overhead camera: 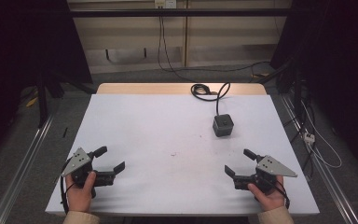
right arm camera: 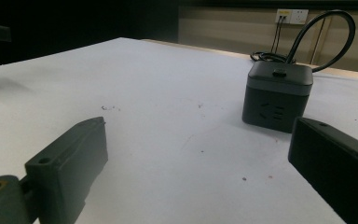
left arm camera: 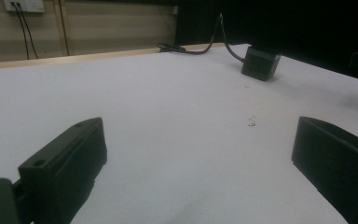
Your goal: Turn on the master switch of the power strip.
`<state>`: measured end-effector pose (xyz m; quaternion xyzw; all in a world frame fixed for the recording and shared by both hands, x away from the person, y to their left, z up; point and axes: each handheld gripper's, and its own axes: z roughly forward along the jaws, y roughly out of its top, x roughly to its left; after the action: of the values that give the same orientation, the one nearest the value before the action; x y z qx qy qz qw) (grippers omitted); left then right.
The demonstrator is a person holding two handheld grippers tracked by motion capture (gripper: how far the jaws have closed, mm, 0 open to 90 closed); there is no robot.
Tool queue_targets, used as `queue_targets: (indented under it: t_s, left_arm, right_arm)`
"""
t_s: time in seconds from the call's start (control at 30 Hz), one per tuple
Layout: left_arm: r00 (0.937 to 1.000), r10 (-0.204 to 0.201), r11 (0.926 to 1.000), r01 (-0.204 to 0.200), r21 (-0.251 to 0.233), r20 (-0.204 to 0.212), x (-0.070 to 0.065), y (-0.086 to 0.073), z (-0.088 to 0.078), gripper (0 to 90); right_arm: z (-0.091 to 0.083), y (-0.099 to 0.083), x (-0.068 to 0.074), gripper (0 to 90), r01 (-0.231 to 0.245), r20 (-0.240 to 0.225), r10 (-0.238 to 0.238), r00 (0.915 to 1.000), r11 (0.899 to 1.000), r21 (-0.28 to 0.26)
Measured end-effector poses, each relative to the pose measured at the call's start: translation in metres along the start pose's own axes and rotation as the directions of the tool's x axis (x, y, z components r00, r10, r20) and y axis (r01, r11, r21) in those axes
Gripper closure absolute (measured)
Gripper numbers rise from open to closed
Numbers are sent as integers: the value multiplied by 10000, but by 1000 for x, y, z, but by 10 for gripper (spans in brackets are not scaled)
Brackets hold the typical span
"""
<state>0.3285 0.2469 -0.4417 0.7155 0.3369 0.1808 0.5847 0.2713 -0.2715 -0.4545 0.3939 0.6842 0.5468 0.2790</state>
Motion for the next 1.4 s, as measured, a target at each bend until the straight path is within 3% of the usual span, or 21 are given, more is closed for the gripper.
queue_targets:
  t_s: [0.37,0.83,1.4]
  left_arm:
    - [10000,-38,9997,39,-242,56,1,2,1,28]
    - [9998,-165,9991,169,-395,84,4,2,1,28]
    - [9997,-207,9987,211,-458,90,4,2,0,28]
  right_arm:
    - [3,1,-1,46,-22,76,21,10000,10000,43]
    - [13,6,-3,51,302,229,-307,9993,9993,229]
    - [19,13,-9,61,28,420,-37,9991,9998,208]
